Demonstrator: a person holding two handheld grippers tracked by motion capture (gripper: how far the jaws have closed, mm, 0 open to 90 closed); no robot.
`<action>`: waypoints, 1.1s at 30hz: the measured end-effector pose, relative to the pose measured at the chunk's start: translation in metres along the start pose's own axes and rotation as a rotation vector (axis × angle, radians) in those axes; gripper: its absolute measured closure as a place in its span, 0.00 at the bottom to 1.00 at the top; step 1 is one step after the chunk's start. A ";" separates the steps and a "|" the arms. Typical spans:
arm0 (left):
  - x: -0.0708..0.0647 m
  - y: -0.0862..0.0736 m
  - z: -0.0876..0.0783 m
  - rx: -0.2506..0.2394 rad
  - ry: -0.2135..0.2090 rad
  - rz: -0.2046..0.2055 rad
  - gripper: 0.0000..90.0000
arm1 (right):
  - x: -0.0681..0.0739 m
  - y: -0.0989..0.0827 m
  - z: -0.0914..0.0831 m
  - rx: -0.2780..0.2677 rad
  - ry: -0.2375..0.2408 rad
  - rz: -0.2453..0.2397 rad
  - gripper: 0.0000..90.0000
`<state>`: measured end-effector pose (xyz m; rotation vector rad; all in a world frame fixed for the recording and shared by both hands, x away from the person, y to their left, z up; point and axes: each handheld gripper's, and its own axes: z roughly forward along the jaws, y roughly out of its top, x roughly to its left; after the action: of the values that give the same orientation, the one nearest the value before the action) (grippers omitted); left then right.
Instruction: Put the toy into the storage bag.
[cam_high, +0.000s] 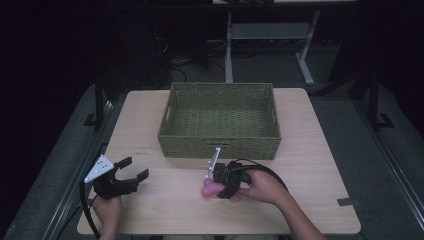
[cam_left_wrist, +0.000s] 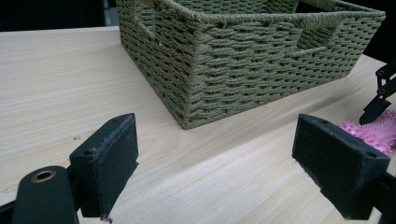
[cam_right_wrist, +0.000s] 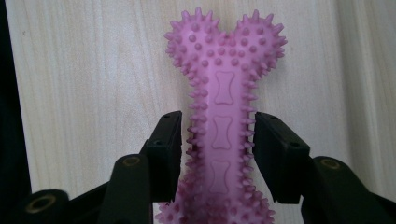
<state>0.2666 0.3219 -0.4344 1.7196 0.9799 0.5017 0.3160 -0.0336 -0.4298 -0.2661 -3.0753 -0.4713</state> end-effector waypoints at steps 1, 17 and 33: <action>0.000 0.000 0.000 0.002 0.003 0.001 0.15 | 0.000 0.001 0.001 0.006 -0.007 -0.007 0.60; 0.000 0.000 -0.001 0.003 0.001 0.002 0.15 | -0.001 -0.002 0.000 0.005 0.012 -0.030 0.65; 0.000 0.000 -0.001 0.000 0.000 0.000 0.15 | -0.013 0.000 -0.037 -0.049 0.031 -0.047 0.65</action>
<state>0.2660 0.3227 -0.4342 1.7195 0.9801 0.5019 0.3289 -0.0469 -0.3955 -0.1867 -3.0489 -0.5484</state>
